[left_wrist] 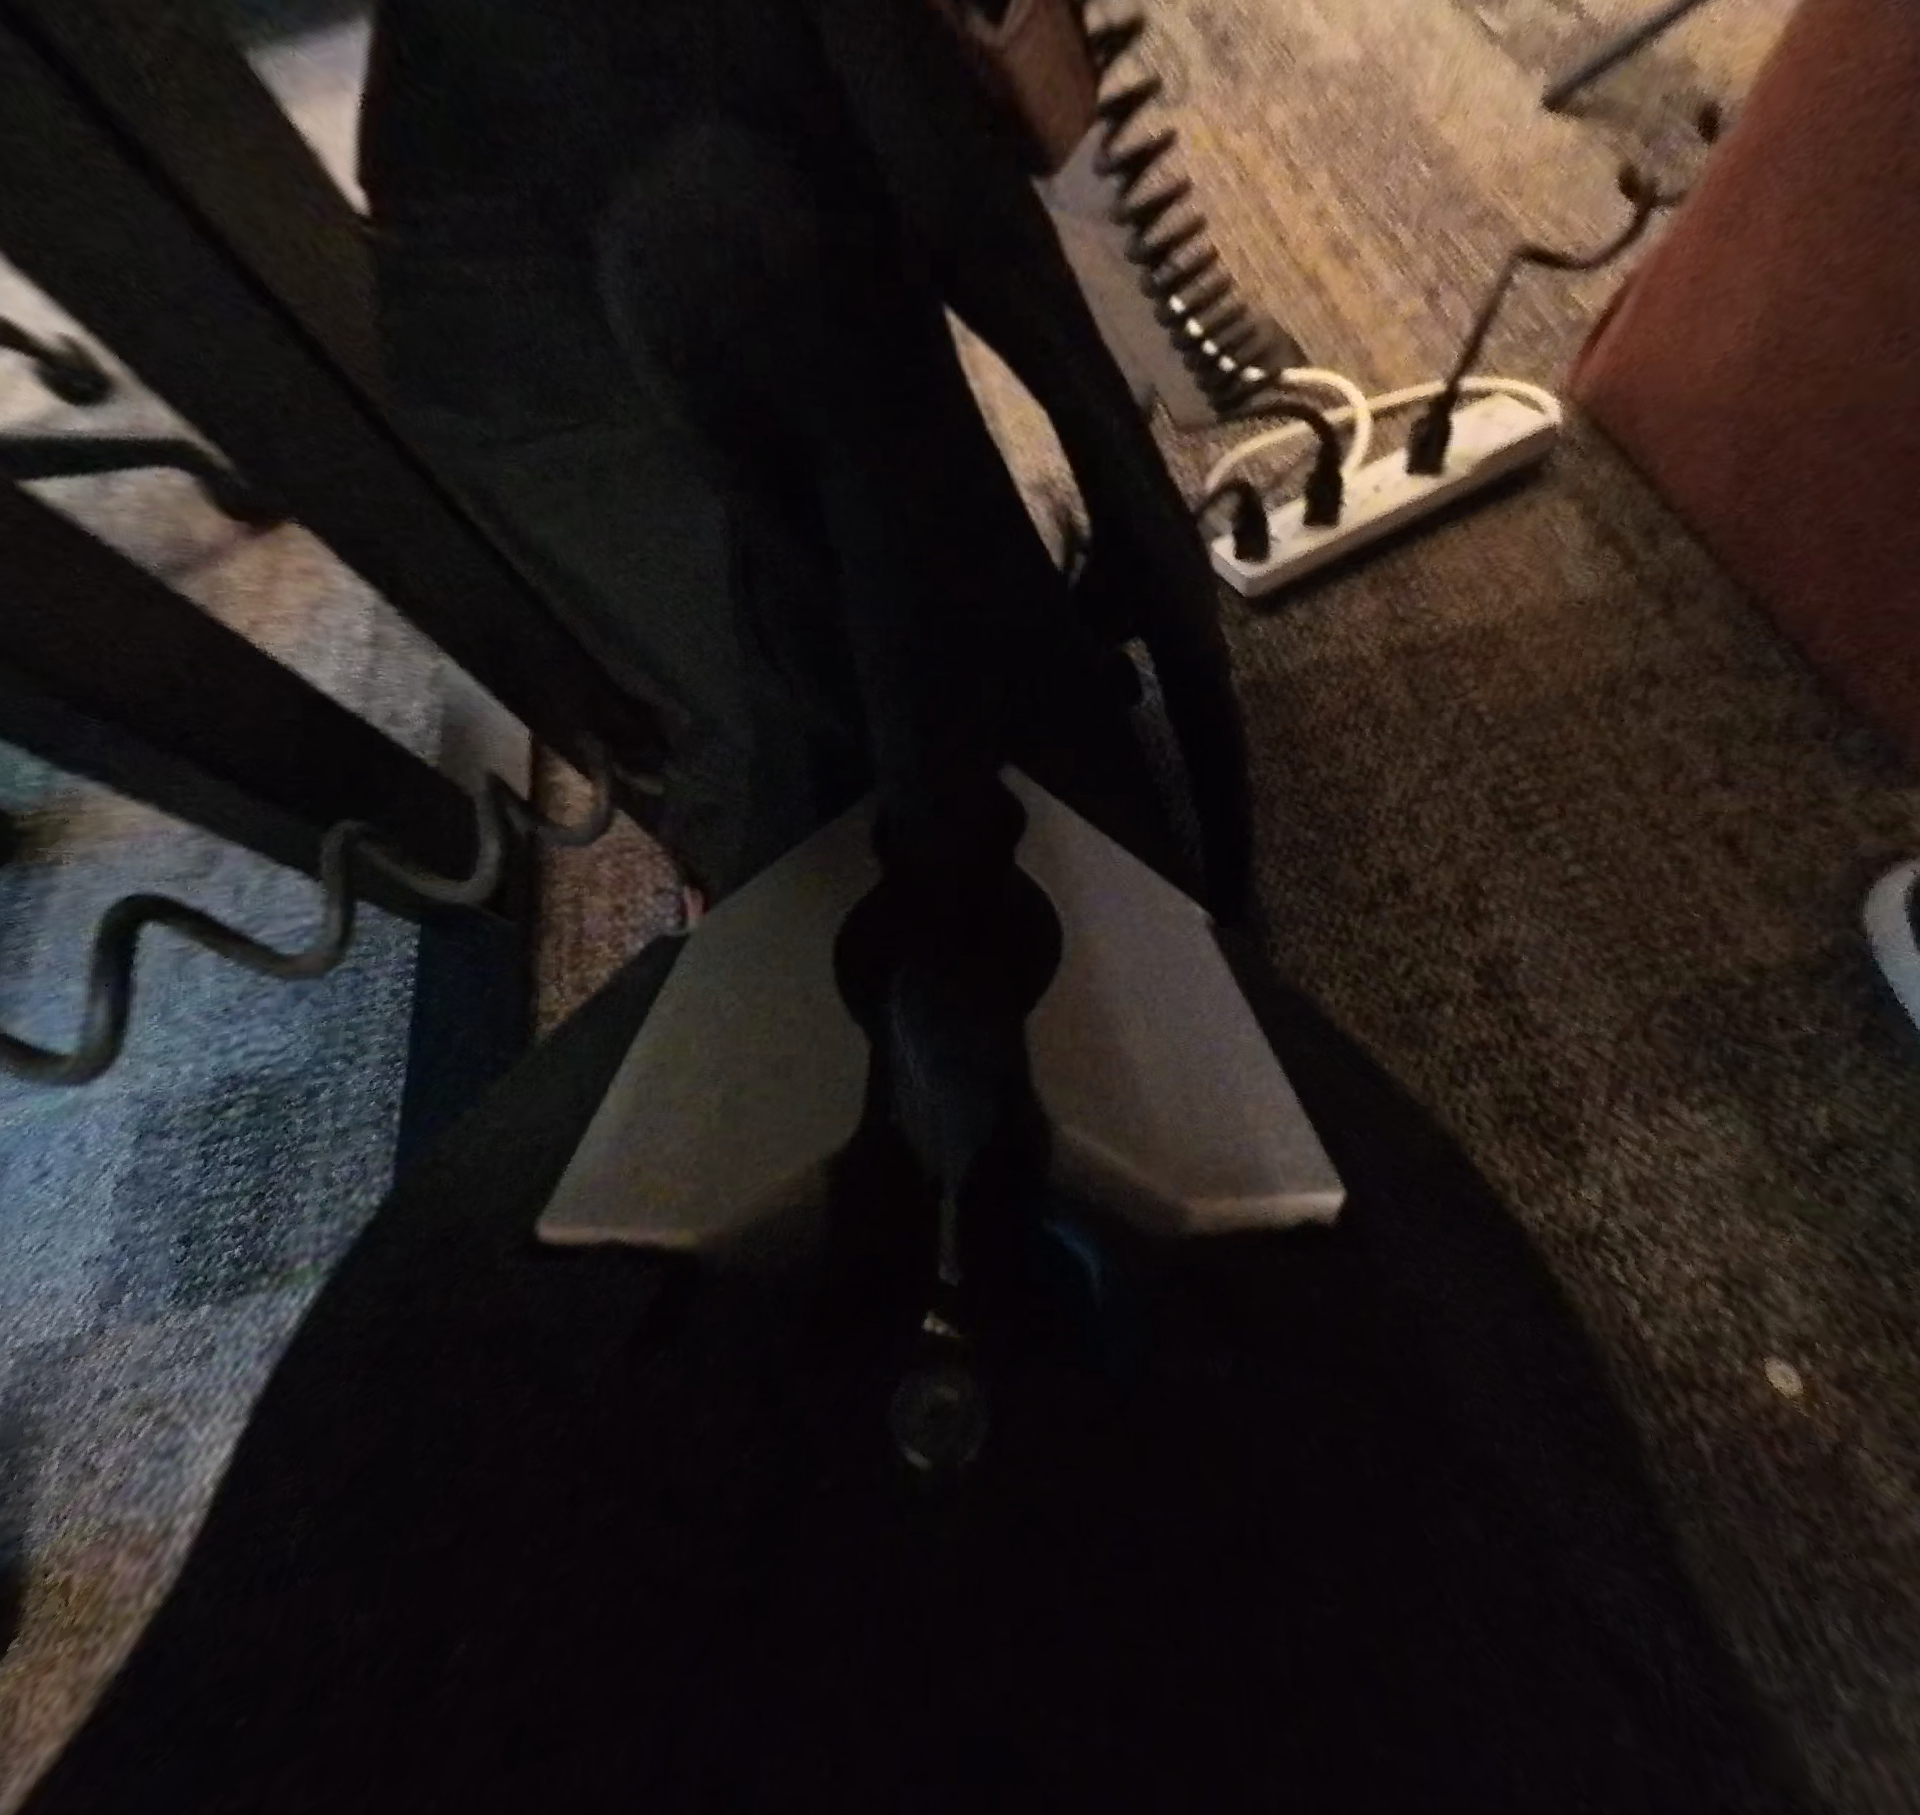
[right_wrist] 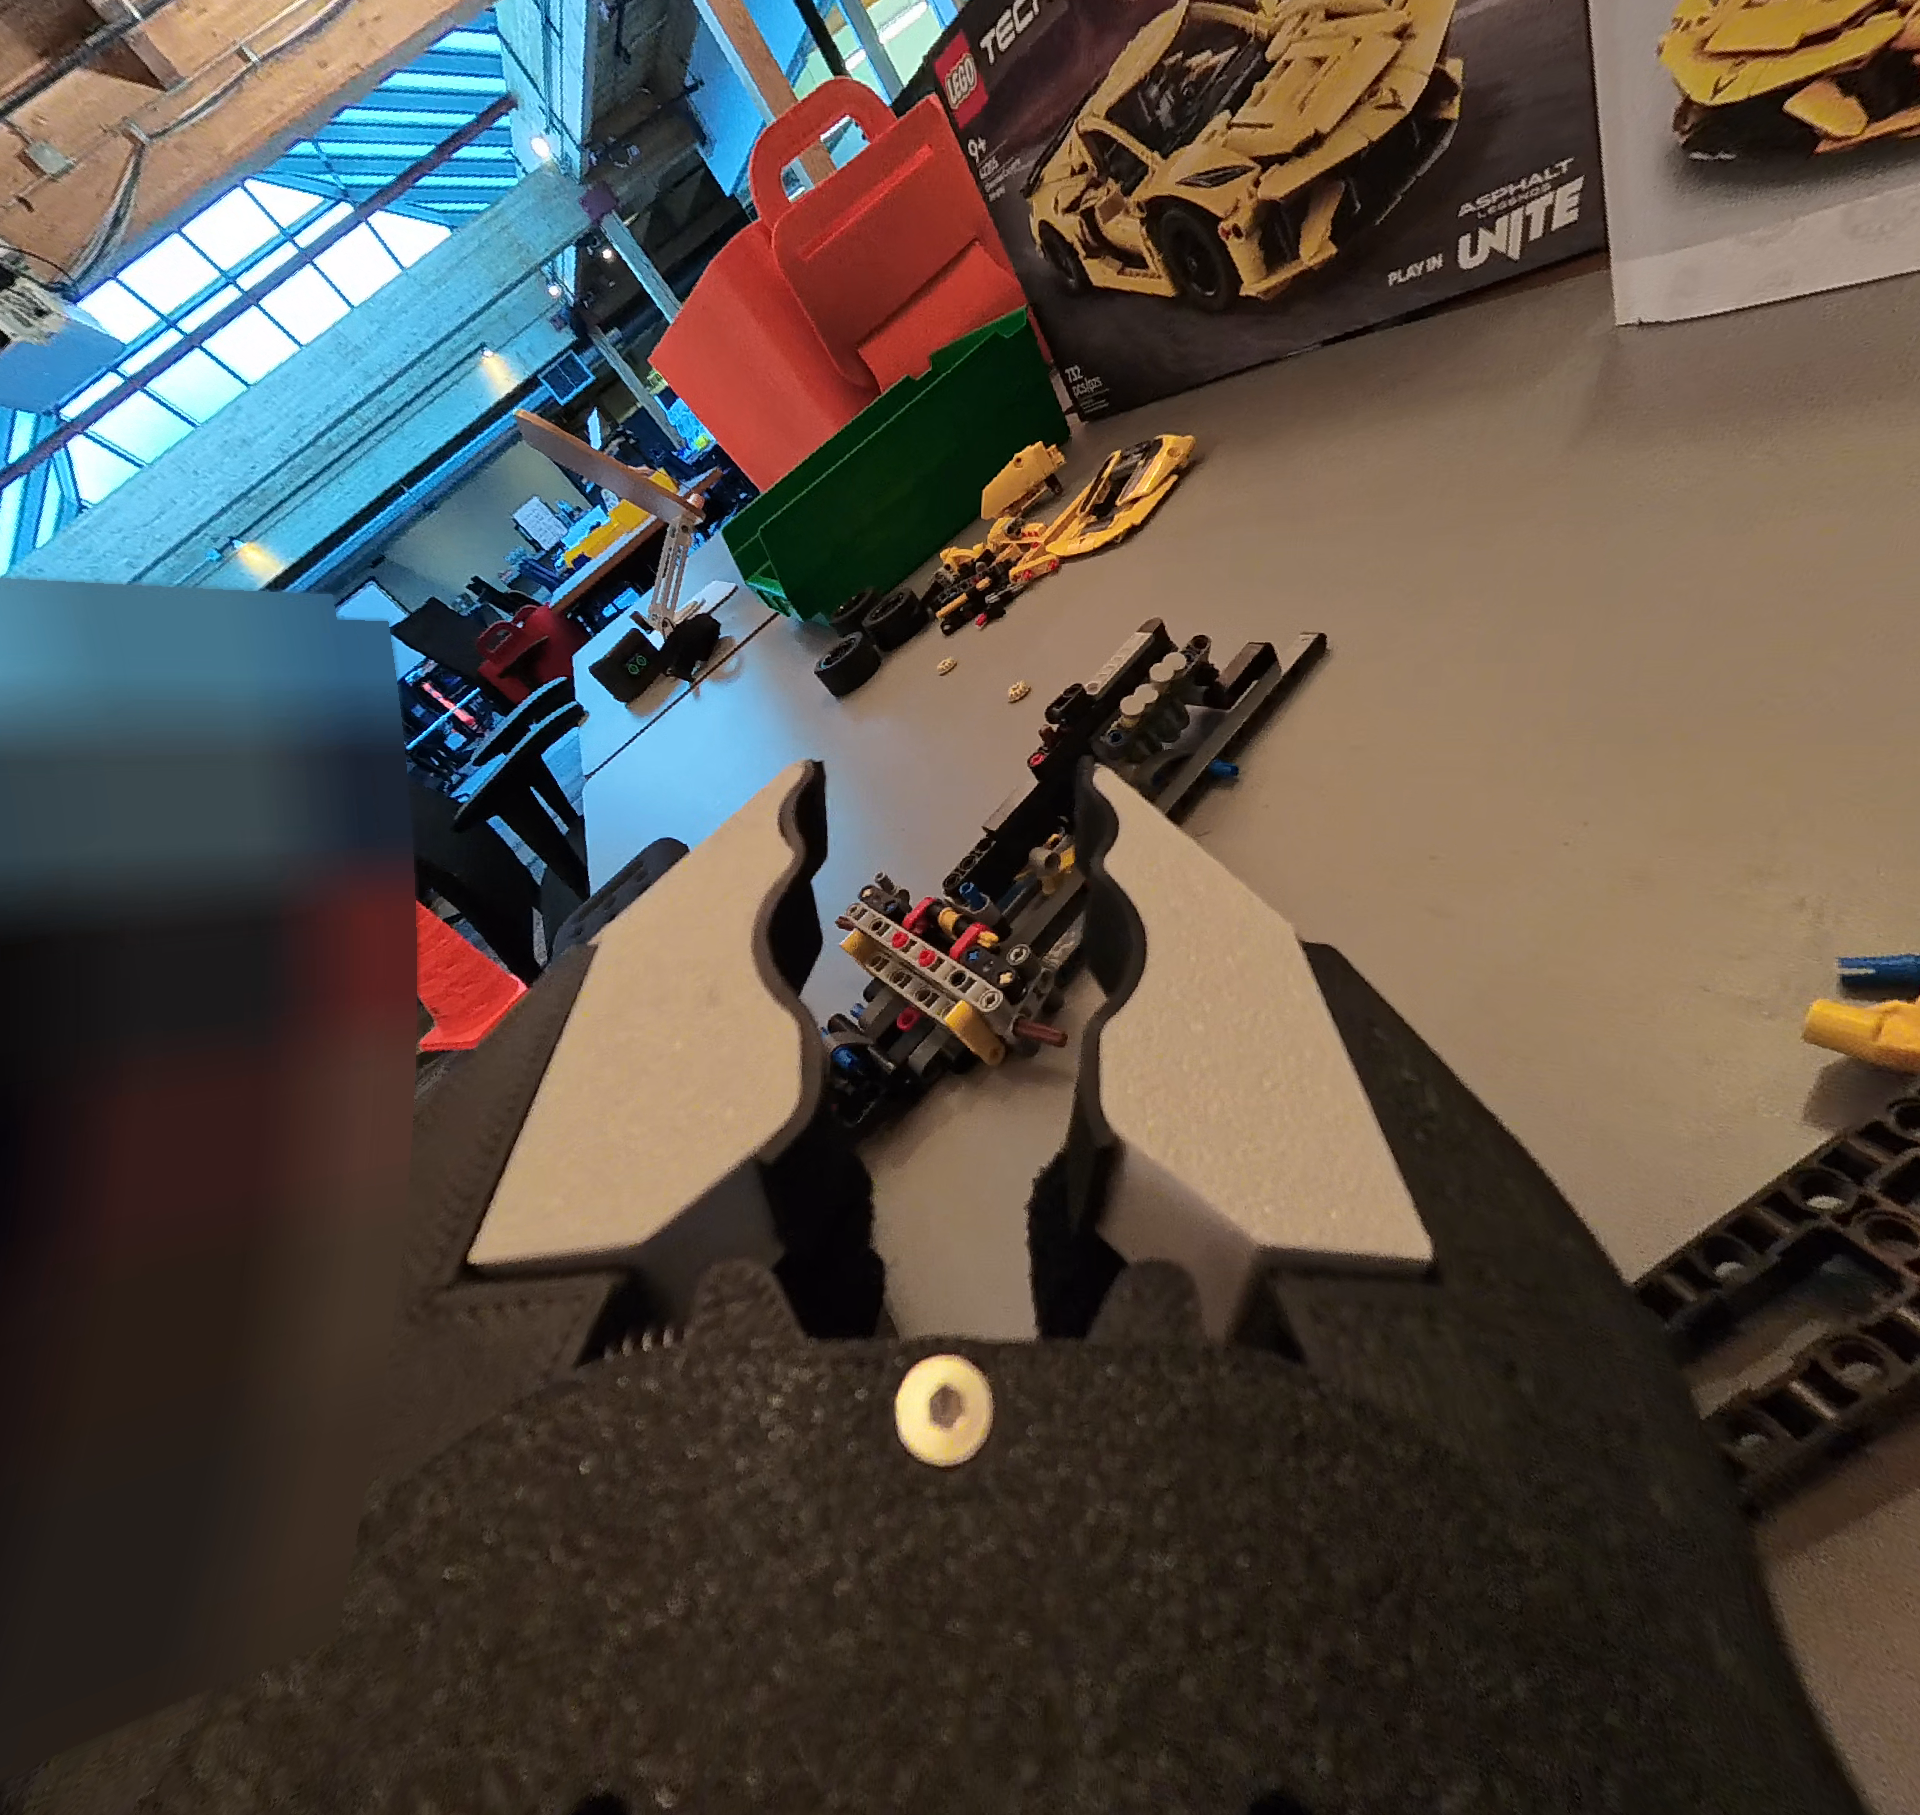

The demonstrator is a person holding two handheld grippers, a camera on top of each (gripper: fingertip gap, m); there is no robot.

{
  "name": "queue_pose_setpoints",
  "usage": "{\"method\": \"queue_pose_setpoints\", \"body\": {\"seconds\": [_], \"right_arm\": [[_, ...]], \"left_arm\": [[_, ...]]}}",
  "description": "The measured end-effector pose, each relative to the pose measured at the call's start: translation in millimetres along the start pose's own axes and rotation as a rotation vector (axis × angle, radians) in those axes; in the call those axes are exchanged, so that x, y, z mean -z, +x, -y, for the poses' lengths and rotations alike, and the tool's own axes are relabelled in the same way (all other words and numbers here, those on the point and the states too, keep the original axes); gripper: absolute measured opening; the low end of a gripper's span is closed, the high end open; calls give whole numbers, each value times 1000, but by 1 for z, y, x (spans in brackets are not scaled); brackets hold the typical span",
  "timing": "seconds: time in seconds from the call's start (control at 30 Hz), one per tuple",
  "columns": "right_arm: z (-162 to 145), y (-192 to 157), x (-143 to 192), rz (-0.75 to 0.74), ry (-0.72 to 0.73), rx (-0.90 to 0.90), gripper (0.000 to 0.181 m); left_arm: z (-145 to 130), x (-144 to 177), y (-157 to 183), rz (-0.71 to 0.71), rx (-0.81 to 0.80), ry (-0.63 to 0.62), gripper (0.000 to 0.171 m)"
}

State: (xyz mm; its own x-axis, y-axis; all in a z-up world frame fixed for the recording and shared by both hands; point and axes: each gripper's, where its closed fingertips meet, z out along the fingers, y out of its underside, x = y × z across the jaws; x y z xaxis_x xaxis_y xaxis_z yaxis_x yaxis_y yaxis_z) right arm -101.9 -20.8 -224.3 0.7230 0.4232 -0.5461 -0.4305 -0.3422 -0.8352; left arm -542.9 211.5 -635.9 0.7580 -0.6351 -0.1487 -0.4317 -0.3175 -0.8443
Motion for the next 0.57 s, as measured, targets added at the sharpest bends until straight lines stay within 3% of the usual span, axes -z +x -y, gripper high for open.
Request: {"method": "queue_pose_setpoints", "body": {"seconds": [0.1,0.17,0.2,0.27,0.33,0.43,0.5,0.57], "right_arm": [[-1,-3,-1,-1,-7,21,47],[-1,-4,0,-7,-2,37,47],[-1,-4,0,-6,-3,37,47],[-1,-4,0,0,-8,28,47],[-2,-6,0,17,-7,17,47],[0,-7,2,24,6,17,47],[-2,-7,1,26,-5,15,47],[-5,-8,-1,35,-27,10,47]], "left_arm": [[-32,33,3,170,-13,-47,38],[-56,71,29,222,-6,-2,39],[-77,85,58,183,8,-3,39],[-135,98,147,-23,88,-93,38],[-196,95,233,-172,138,-231,38],[-266,71,317,-202,251,-370,38],[-281,47,353,-207,352,-350,38],[-286,19,367,-144,318,-277,39]]}}
